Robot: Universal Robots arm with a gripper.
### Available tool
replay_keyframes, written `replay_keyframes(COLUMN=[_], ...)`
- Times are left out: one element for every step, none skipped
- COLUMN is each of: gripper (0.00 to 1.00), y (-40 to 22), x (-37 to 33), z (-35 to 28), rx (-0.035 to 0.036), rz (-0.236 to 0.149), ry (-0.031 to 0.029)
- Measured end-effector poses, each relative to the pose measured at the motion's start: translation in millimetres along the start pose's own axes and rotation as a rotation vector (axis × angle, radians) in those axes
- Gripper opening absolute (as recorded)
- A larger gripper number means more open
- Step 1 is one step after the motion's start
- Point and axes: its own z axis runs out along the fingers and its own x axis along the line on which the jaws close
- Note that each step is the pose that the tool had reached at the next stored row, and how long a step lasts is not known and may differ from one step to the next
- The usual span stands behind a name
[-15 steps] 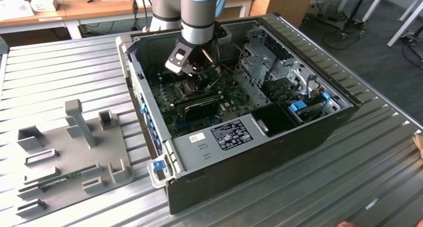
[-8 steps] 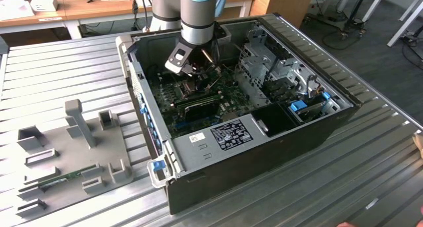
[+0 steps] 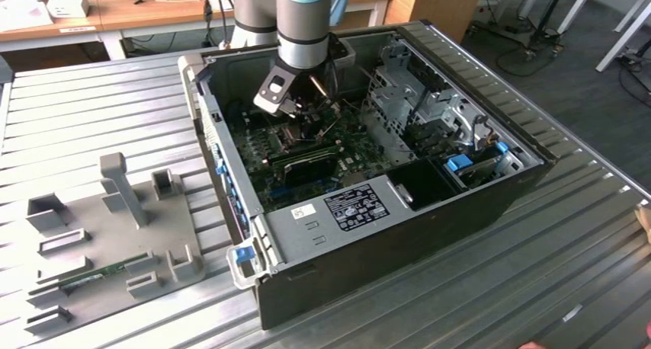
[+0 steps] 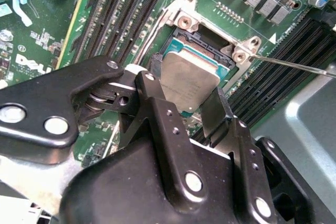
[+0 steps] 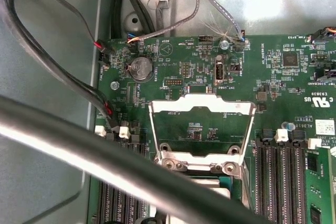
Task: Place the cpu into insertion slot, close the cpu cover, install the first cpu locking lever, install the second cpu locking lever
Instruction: 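Place the cpu into insertion slot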
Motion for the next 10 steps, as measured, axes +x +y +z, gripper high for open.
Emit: replay_keyframes(gripper=[0.54, 0.54, 0.54, 0.54, 0.54, 0.54, 0.54, 0.54, 0.54, 0.54], y=[-0.3, -0.7, -1.3, -2.1, -2.9, -3.5, -3.8, -4.0, -4.2, -4.4], x=[0.0, 0.0, 0.0, 0.0, 0.0, 0.0, 0.1, 0.0, 0.0, 0.0], z=[0.0, -0.1, -0.1, -0.3, -0.3, -0.3, -0.1, -0.1, 0.0, 0.1], rx=[-0.0027, -0.0047, -0.0062, -0.0073, -0.0087, -0.0103, -0.0128, -0.0164, -0.0204, -0.0245], rz=[0.0, 0.0, 0.0, 0.0, 0.0, -0.001, -0.001, -0.001, -0.001, -0.001], ry=[-0.0001, -0.0001, -0.0002, -0.0004, -0.0005, -0.0003, -0.0001, -0.0002, -0.0004, -0.0004])
